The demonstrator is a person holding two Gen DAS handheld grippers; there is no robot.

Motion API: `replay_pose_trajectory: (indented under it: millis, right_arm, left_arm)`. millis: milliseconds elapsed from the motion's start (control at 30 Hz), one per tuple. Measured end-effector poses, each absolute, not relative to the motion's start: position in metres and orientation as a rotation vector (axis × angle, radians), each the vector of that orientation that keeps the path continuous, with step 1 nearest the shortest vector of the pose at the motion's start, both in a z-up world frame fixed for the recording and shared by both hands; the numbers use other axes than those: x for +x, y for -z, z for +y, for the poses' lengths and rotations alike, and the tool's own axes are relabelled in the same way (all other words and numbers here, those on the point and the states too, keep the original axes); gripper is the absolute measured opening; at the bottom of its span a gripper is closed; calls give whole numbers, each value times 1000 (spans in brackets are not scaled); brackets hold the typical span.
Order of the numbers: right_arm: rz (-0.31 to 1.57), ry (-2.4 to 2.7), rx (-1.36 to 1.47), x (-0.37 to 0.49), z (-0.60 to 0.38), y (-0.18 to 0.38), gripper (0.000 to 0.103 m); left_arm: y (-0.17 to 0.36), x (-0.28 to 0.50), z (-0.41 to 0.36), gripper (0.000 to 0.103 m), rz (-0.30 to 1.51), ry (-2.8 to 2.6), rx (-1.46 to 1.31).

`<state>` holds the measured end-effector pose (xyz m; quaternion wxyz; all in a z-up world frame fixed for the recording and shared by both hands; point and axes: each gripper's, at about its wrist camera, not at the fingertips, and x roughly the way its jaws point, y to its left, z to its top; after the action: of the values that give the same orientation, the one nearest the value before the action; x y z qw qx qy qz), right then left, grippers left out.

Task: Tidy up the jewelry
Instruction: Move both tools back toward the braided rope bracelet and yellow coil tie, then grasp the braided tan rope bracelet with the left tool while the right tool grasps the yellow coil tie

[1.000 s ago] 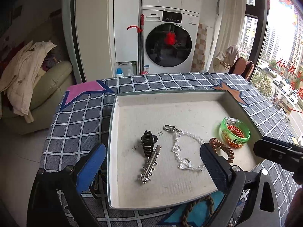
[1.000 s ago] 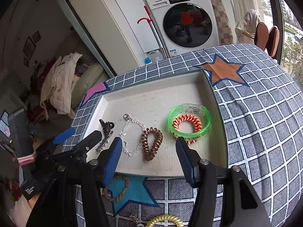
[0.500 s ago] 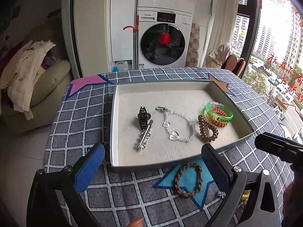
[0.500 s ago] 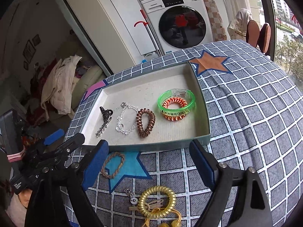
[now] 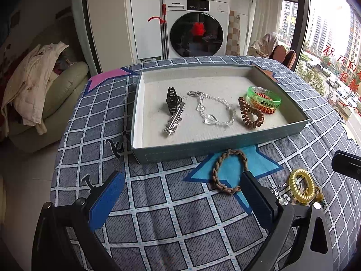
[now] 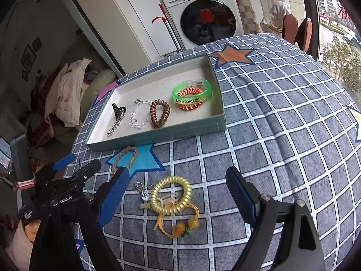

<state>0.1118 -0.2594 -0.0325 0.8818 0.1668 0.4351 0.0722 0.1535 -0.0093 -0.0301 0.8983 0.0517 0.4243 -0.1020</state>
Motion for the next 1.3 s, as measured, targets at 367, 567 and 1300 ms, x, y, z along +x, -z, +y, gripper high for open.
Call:
replay_pose_trajectory:
  millis: [367, 567, 1300]
  right_arm:
    - [998, -75, 318, 93, -273, 60, 89]
    - [1008, -70, 268, 106, -266, 60, 89]
    - [1058, -104, -9, 133, -224, 69, 53]
  left_arm:
    - [43, 157, -13, 103, 933, 185, 88]
    - [46, 165, -19, 103, 944, 169, 91]
    - [60, 173, -44, 96, 977, 221, 136]
